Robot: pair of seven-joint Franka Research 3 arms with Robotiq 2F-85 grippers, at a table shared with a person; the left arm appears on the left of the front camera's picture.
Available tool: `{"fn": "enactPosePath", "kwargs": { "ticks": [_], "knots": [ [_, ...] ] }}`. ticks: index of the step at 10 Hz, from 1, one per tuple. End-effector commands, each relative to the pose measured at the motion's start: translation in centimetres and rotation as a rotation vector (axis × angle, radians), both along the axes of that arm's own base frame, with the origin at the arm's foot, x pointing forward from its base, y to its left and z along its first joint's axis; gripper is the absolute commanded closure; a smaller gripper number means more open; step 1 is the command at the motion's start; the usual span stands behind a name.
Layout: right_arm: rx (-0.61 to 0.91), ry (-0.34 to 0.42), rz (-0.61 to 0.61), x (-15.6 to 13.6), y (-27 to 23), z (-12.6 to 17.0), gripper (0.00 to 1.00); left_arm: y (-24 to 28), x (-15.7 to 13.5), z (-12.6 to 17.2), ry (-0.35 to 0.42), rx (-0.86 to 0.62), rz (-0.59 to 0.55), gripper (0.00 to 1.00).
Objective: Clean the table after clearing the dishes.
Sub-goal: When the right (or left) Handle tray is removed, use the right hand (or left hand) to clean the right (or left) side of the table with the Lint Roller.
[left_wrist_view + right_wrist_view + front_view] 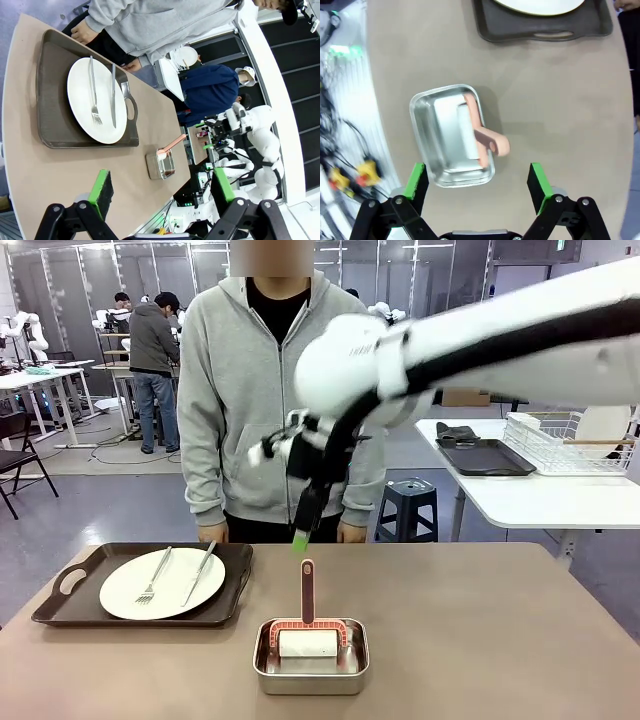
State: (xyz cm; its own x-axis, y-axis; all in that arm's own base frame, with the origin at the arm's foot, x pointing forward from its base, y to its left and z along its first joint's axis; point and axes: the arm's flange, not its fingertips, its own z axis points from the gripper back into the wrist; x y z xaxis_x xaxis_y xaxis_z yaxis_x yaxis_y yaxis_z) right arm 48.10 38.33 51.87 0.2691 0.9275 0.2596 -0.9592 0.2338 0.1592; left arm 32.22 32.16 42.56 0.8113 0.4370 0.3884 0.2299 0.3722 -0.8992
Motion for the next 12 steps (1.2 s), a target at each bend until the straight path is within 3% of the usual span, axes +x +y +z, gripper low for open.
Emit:
{"fn": "enactPosePath", "kwargs": {
  "ticks": [1, 4, 6, 9, 12],
  "knots": [
    [0.267, 0.174, -0.171, -0.9, -7.0, 0.5, 0.0, 0.1, -0.2, 0.1, -0.009, 0.0, 0.0, 0.0],
    [0.654, 0.406, -0.375, -1.0, -19.8, -1.1, 0.0, 0.1, -0.2, 0.1, -0.009, 0.0, 0.0, 0.0],
    [0.823, 0.558, -0.479, -1.3, -28.5, -2.9, 0.0, 0.1, -0.2, 0.1, -0.009, 0.0, 0.0, 0.0],
    [1.026, 0.632, -0.684, -1.9, -41.3, -6.0, 0.0, 0.1, -0.2, 0.1, -0.009, 0.0, 0.0, 0.0],
    [1.2, 0.606, -0.909, -5.9, -53.8, -9.0, 0.0, 0.1, -0.2, 0.1, -0.009, 0.0, 0.0, 0.0]
  ]
}}
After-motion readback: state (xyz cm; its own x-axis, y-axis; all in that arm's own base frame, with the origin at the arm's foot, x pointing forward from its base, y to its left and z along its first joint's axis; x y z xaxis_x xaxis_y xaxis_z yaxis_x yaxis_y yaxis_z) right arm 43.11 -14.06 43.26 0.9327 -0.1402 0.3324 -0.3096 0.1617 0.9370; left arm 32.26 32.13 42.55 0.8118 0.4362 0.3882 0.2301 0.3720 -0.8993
